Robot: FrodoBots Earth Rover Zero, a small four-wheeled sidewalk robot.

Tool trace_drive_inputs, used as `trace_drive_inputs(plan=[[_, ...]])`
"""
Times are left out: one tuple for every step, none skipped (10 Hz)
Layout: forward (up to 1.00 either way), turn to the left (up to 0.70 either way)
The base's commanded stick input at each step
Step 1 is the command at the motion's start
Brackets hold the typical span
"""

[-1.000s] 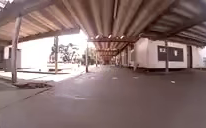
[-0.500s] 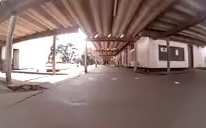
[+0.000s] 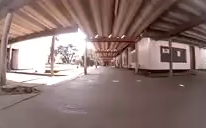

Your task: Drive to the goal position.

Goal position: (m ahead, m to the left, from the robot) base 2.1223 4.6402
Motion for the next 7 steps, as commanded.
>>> trace_drive_inputs(plan=[[0.50,0.00],[0.50,0.00],[0.50,0.00],[0.50,0.50],[0.50,0.50],[0.50,0.34],[0.50,0.10]])
